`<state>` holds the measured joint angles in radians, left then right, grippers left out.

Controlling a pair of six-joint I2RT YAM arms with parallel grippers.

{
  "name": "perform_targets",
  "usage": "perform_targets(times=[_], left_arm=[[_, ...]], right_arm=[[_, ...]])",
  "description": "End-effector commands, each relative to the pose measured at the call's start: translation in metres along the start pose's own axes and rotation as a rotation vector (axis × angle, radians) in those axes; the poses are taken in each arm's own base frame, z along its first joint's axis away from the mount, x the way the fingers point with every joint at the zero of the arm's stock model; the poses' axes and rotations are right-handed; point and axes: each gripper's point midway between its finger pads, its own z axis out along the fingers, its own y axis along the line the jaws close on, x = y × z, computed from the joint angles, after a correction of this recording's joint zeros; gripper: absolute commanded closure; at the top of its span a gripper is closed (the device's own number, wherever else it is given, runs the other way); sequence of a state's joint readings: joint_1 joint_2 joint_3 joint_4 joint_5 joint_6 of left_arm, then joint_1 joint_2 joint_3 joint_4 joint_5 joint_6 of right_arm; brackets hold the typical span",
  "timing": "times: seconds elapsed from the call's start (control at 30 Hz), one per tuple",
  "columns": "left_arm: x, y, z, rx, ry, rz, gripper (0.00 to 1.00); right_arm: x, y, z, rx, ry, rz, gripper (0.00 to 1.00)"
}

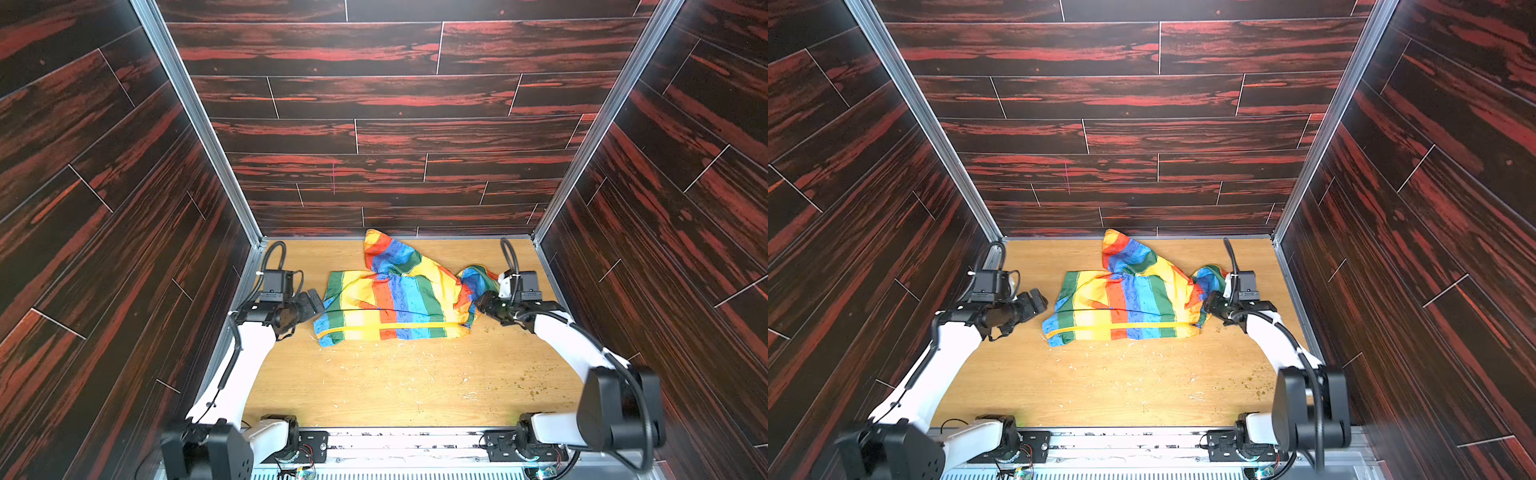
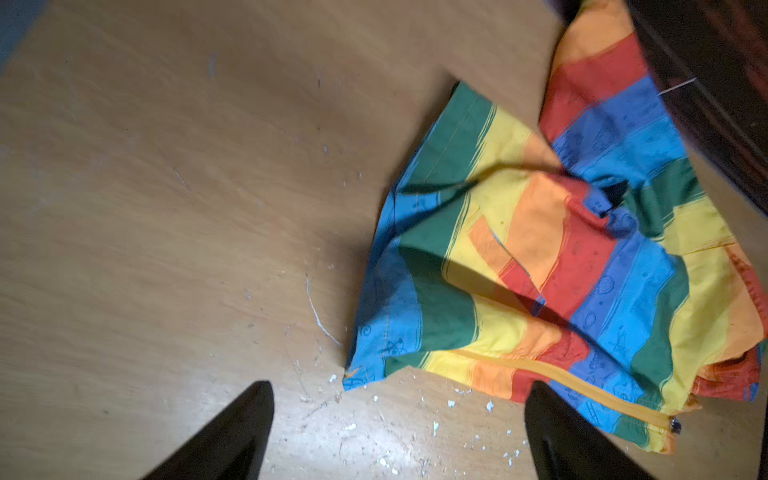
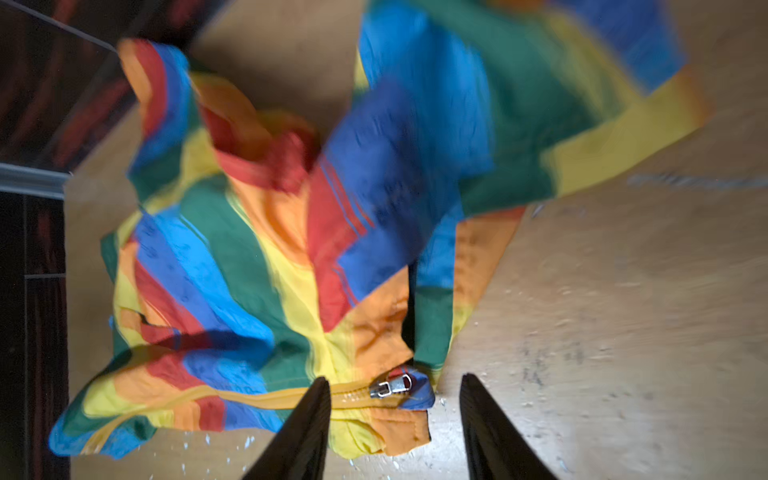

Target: Zip up the jacket

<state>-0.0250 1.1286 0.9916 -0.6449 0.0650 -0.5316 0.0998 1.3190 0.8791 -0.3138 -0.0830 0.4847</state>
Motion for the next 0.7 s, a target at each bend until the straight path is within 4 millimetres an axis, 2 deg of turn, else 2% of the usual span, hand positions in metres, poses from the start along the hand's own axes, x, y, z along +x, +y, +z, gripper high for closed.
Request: perform_targets(times=[0.0,0.1,0.2,0.27,0.33,0.43,0.5,0.53,0.63,0.67], left_arm=[[-0.049,-0.006,-0.041,0.007,-0.27,0.067,0.0],[-0.083,-0.02,-0.074,0.079,-0.525,0.119,0.0],[-0.106,-0.034,-0.112,0.164,-0.792,0.192,0.0],[-0.117,-0.021,-0.134,0.131,-0.926,0.114,0.0],[-0.124,-0.01,-0.143,0.098,-1.009,0.053,0.0],[-0.127,0.002,-0.134,-0.011,-0.965,0.056,0.01],[-0.121,0.018,-0.114,-0.103,-0.902,0.049,0.0],[-0.116,0.028,-0.102,-0.153,-0.886,0.048,0.0],[-0.097,0.06,-0.068,-0.288,-0.867,0.043,0.0],[-0.09,0.071,-0.056,-0.332,-0.861,0.046,0.0]], right_arm=[[-0.044,0.007,-0.044,0.052,-0.198,-0.045,0.46],[-0.081,0.01,-0.081,0.088,-0.394,-0.043,0.45],[-0.11,0.032,-0.113,0.009,-0.583,-0.131,0.44],[-0.127,0.045,-0.132,-0.019,-0.685,-0.176,0.43],[-0.144,0.048,-0.147,-0.011,-0.766,-0.16,0.44],[-0.166,0.047,-0.17,0.024,-0.896,-0.124,0.42],[-0.171,0.035,-0.177,0.071,-0.951,-0.056,0.18],[-0.17,0.029,-0.176,0.099,-0.956,-0.048,0.1],[-0.169,0.017,-0.167,0.178,-0.961,-0.086,0.05],[-0.165,0.006,-0.161,0.23,-0.964,-0.094,0.04]])
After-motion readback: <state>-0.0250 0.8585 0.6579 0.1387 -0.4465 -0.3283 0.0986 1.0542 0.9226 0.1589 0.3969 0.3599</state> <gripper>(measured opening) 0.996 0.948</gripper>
